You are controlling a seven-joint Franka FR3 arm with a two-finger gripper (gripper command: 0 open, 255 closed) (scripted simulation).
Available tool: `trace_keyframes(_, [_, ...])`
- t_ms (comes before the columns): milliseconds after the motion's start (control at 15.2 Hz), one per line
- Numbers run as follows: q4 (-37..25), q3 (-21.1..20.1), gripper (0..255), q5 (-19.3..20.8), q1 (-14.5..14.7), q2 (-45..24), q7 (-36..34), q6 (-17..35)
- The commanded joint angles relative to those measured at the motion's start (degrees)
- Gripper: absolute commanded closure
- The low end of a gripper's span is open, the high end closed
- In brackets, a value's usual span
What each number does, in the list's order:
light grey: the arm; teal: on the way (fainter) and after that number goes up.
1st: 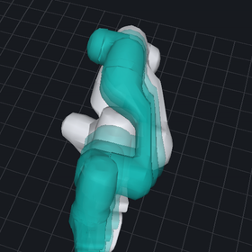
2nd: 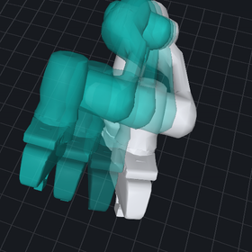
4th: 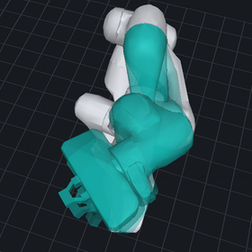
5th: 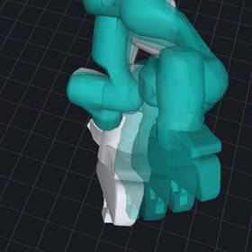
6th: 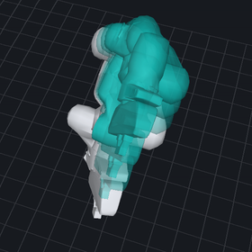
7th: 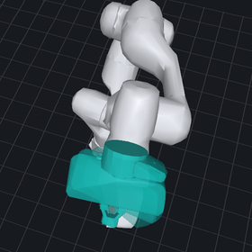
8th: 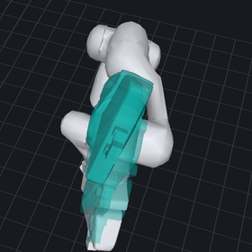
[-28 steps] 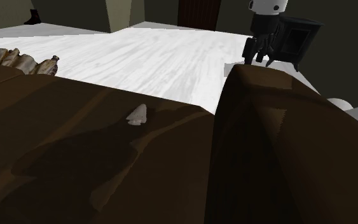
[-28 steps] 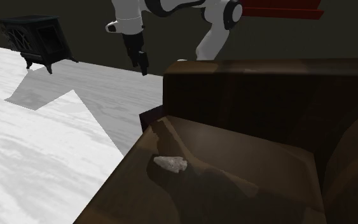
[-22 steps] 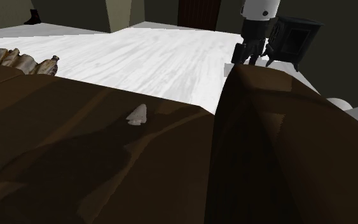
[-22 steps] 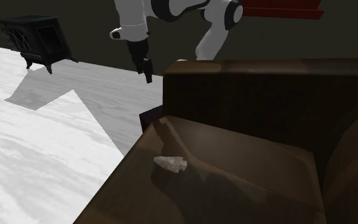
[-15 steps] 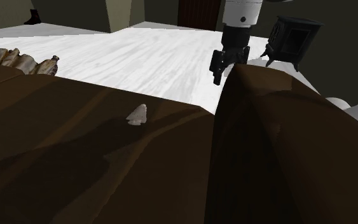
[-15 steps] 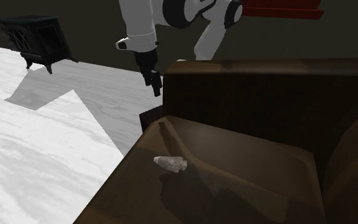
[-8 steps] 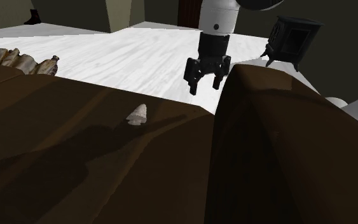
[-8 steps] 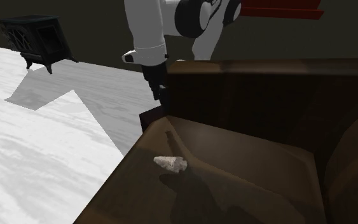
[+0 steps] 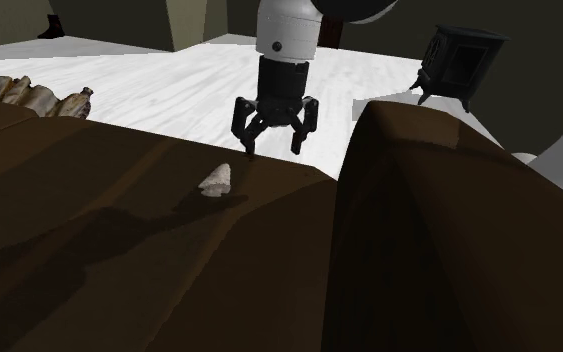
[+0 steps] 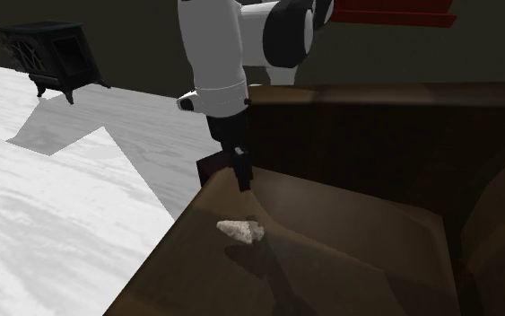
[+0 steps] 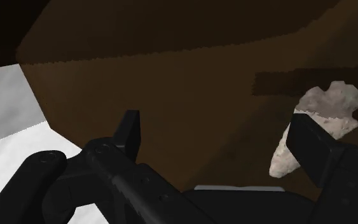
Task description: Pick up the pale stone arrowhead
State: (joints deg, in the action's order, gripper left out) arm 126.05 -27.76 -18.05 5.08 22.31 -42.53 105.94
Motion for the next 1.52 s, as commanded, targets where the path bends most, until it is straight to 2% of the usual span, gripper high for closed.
trace_keyframes(0, [-2.5,-2.4,0,0.1,-0.1,-3.5,-3.8,2.0])
trace_keyframes(396, [-12.5,-8.5,0,4.3,-0.3,-15.8,-15.2,6.6])
trace_keyframes(924, [-8.0,-9.0,0,4.7,0.0,-17.3,-15.0,12.4])
trace_keyframes(1056, [-8.0,-9.0,0,4.7,0.0,-17.3,-15.0,12.4])
trace_keyframes(1122, [-7.9,-9.0,255,4.7,0.0,-17.3,-14.9,12.5])
trace_keyframes(1452, [-7.8,-8.9,255,4.6,0.0,-17.2,-14.8,12.4])
